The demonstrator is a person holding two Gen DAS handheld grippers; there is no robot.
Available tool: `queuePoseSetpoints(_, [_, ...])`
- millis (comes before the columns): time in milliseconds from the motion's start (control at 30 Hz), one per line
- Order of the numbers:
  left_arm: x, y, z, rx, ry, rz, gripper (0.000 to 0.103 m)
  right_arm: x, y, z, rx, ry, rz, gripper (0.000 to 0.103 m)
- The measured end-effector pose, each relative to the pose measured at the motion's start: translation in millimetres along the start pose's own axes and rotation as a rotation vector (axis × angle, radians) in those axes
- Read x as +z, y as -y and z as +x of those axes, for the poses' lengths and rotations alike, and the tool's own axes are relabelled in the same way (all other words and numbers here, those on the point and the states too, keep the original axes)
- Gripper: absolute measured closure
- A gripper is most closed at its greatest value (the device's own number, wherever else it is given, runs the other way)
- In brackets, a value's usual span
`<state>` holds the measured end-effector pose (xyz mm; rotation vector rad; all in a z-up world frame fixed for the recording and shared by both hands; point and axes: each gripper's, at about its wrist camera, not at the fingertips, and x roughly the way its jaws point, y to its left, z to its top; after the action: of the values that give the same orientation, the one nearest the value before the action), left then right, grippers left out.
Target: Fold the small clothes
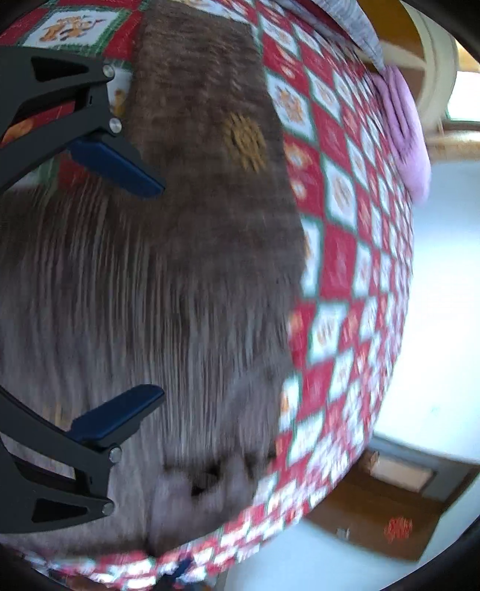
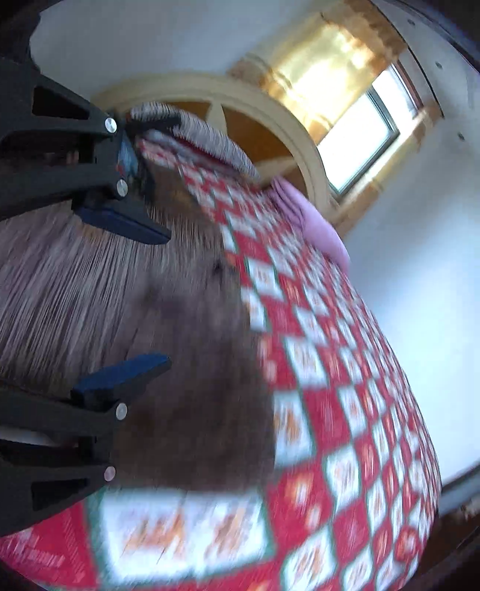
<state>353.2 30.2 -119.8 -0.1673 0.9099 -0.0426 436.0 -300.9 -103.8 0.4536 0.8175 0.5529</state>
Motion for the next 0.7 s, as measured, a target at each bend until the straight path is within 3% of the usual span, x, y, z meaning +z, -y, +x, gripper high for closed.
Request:
queuePoseSetpoints(133, [4.0,61.7,-5.4,-0.128,-0.019,0.123,0.0,-20.8,36.9,-19.4,-0.013,0.05,0.067,0.04])
queuePoseSetpoints(200, [2.8,89.0,2.0,-0.145,-0.036,0.17,0.001,-29.0,48.6,-25.6,-0.003,0.08,0.083,0.04])
queuePoseSetpoints(267, [1.7,114.3,17.2,-0.181,-0.075,0.194,0.013,-37.5,63.0,-32.4,0.006,0.12,0.098,0.04])
queuePoseSetpoints(367, [5.8,133.4,39.9,-0.185,-0.111,0.181,0.031,-43.1,81.1,-37.4,0.057,0.136,0.189,0.038])
queuePoseSetpoints(500, [10.8,138.5,55.7,-0.243,-0.135,0.095,0.036,-42.6,99.8,-36.0,0.115,0.148,0.283,0.037])
queuePoseSetpoints(567, [10.3,140.2,57.8,-0.293,-0.132,0.066,0.063,-42.4,100.0,-35.2,0.112,0.144,0.285,0.037])
queuePoseSetpoints(600, [10.3,141.2,59.5,-0.308,-0.142,0.064,0.087,-41.4,97.6,-33.2,0.099,0.135,0.276,0.037])
queuePoseSetpoints(633, [10.8,143.1,61.2,-0.313,-0.153,0.064,0.094,-40.8,95.9,-31.6,0.088,0.131,0.268,0.037])
queuePoseSetpoints(700, [11.7,146.2,58.9,-0.316,-0.15,0.082,0.096,-41.0,91.3,-31.0,0.069,0.126,0.25,0.037])
